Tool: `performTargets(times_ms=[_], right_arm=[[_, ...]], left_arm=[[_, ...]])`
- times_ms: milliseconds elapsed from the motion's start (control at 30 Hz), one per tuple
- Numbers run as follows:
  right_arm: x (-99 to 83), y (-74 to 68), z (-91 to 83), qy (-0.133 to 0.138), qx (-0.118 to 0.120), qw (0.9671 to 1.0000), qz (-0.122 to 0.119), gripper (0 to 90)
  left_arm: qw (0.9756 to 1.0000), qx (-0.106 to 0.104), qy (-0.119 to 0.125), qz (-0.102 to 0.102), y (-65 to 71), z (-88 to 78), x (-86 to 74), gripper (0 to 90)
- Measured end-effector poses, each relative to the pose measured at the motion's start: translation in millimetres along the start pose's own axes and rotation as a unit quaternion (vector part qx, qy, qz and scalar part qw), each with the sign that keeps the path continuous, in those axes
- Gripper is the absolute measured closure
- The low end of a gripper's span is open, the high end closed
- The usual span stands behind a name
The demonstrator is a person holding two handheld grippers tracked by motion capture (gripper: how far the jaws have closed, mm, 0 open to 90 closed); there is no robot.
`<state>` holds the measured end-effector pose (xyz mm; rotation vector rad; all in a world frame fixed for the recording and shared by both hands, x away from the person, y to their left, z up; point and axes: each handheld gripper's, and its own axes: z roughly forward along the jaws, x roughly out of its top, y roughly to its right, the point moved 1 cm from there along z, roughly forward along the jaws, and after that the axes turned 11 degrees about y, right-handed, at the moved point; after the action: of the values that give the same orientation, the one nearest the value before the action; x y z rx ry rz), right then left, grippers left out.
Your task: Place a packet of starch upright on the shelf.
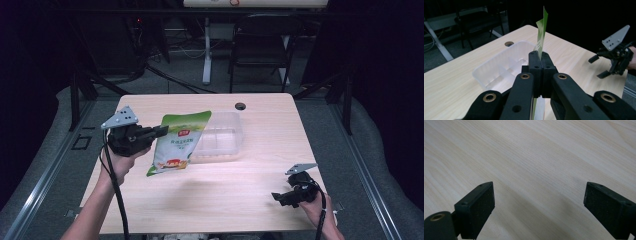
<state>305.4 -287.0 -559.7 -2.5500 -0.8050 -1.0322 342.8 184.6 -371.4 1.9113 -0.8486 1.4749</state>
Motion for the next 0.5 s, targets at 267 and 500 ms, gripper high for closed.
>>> performTargets(times_ms=[267,500], right_arm=[[-1.2,3.4,2.0,-0.003,-0.001,0.9999,0.013,9.1],[0.1,2.1,-0.3,0.004,-0.004,1.0000,0.007,8.9]], left_arm=[[0.9999,0.014,0.004,-0.003,-10.8,14.3,24.2,90.0],[0.9994,0.031,0.010,0.007,-17.7,28.4,41.9,90.0]])
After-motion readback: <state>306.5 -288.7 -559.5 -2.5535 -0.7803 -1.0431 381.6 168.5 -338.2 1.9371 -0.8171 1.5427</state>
